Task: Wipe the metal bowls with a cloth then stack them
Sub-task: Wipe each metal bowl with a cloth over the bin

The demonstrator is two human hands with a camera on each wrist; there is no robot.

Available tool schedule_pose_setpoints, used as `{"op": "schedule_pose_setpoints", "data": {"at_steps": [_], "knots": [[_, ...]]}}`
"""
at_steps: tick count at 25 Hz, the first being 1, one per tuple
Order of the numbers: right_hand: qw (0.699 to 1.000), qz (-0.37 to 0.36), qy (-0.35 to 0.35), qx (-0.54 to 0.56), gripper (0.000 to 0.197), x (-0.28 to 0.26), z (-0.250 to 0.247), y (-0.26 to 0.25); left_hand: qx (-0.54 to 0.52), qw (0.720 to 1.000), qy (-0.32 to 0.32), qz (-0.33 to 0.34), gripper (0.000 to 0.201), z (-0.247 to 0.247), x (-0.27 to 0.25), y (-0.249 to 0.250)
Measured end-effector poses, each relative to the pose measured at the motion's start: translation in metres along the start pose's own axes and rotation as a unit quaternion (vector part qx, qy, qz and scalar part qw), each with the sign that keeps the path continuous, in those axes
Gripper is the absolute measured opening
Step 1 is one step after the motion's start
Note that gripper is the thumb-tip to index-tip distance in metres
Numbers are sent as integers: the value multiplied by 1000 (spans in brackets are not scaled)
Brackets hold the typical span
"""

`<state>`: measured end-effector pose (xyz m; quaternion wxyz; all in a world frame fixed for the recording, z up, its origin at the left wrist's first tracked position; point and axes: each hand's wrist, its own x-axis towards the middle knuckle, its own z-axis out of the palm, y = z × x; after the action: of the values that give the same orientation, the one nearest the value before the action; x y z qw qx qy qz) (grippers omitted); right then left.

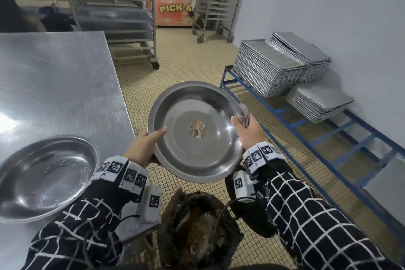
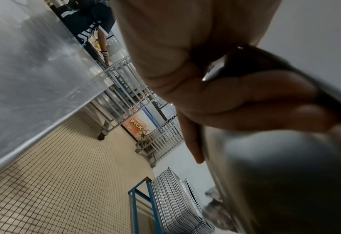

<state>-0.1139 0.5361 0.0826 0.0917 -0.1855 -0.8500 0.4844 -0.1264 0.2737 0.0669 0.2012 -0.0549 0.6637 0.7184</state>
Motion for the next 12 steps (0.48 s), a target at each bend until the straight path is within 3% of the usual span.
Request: {"op": "schedule_pose_setpoints", "data": {"at_steps": [3,6,8,12], "knots": [[999,19,21,27,18,-1,3,4,-2,999,10,37,42,0,3,-2],[988,64,102,94,14,-6,15,1,26,991,36,129,61,5,5,-2],[972,90,147,160,7,-13,27,-7,46,986,31,160,62,16,0,-3],[966,70,150,201,8,-30,44,-20,30,988,55,140,15,33,-5,-6]]}}
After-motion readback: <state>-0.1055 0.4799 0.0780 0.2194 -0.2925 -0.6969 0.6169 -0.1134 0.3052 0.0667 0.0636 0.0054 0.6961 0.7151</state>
